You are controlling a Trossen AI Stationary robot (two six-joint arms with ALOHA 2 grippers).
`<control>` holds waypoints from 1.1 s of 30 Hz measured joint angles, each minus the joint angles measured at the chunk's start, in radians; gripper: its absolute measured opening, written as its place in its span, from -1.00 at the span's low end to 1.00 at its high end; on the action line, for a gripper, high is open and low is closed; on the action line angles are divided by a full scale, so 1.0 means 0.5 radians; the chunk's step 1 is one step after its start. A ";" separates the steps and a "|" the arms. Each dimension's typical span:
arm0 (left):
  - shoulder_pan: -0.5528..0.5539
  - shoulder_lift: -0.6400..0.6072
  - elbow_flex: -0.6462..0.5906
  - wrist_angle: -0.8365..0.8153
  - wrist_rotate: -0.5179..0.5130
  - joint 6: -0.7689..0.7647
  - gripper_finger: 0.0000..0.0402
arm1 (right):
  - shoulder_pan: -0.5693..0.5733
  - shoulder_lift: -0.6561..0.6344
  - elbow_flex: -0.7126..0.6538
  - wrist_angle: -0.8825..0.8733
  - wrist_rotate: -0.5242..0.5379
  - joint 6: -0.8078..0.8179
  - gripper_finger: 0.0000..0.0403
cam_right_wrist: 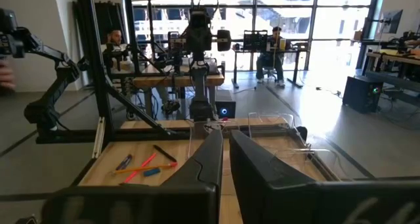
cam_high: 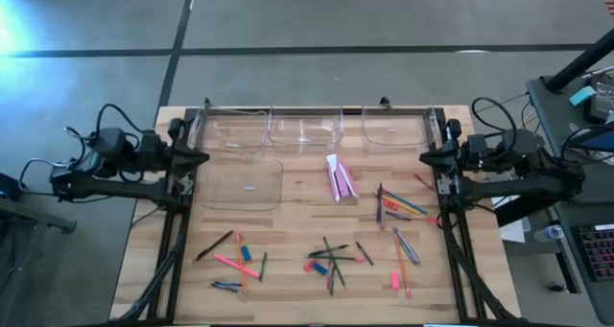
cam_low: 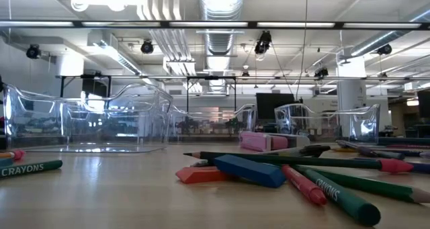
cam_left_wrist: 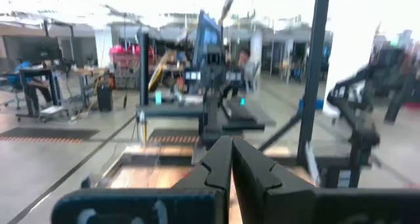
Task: Sort crayons/erasers/pens/pencils in bins
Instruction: Put the black pen into the bottom left transparent bin
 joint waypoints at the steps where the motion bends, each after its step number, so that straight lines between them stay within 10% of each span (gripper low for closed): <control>1: 0.000 0.007 0.001 0.045 0.016 -0.001 -1.00 | -0.001 0.000 0.000 0.000 0.000 0.000 -0.89; 11: 0.002 0.291 -0.251 0.625 0.061 -0.431 -1.00 | -0.001 0.000 0.000 0.000 0.000 0.000 -0.89; 33: 0.002 0.732 -0.019 0.047 0.203 -0.314 -1.00 | 0.000 0.339 -0.160 0.422 -0.123 -0.161 -0.89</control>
